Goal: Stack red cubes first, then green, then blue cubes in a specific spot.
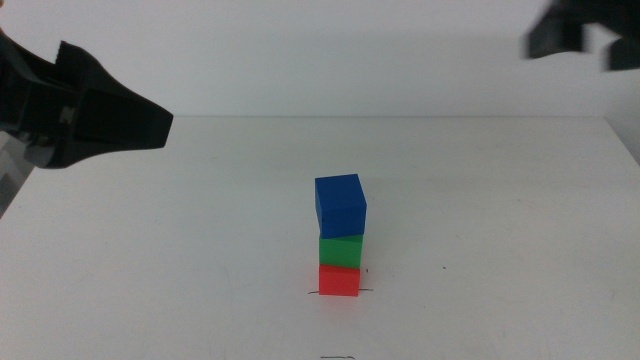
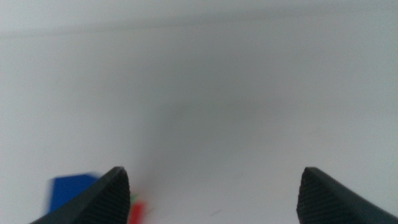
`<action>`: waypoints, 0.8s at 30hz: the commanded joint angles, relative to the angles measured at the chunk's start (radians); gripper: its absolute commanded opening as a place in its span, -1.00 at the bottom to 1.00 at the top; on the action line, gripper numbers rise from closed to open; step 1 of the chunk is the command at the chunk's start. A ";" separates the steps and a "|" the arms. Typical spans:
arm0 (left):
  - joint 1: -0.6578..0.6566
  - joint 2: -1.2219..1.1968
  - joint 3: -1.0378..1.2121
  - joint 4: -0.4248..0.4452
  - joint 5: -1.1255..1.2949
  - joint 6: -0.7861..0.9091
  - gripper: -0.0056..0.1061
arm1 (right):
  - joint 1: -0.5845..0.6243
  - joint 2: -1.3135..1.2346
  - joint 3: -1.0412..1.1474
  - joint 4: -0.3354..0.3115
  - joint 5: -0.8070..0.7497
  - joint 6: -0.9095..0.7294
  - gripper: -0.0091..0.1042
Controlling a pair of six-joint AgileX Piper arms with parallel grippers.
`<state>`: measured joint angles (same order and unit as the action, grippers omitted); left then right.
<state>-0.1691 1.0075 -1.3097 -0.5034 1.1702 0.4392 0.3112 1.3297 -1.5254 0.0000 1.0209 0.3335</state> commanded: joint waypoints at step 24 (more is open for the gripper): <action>0.001 -0.050 0.060 0.648 -0.529 -0.558 0.77 | -0.185 -0.200 0.148 -0.043 -0.151 -0.131 0.75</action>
<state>-0.1691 0.9735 -1.2451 0.0199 0.7917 0.0134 0.1341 1.1513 -1.3559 -0.0318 0.9338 0.2158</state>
